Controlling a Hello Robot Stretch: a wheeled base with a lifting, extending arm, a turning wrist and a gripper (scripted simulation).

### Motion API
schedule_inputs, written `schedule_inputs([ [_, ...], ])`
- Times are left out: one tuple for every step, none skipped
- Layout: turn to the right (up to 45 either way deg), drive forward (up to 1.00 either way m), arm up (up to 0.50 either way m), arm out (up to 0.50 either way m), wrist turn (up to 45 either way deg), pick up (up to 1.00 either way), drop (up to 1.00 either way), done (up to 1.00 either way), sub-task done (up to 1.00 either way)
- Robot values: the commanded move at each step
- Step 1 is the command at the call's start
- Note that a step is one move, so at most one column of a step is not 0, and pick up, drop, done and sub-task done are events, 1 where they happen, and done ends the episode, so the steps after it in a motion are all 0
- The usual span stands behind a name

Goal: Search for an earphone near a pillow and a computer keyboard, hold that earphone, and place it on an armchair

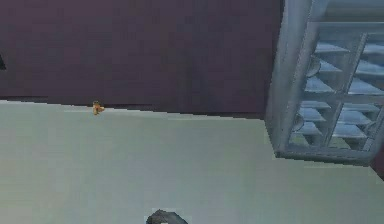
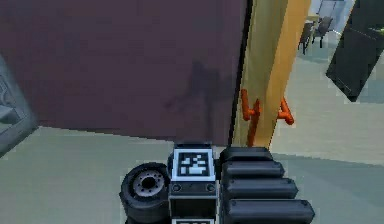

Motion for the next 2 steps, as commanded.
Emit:
schedule_inputs([
  [21.0,0.0,0.0,0.0,0.0,0.0,0.0,0.0,0.0],
  [0.0,0.05,0.0,0.0,0.0,0.0,0.0,0.0,0.0],
])
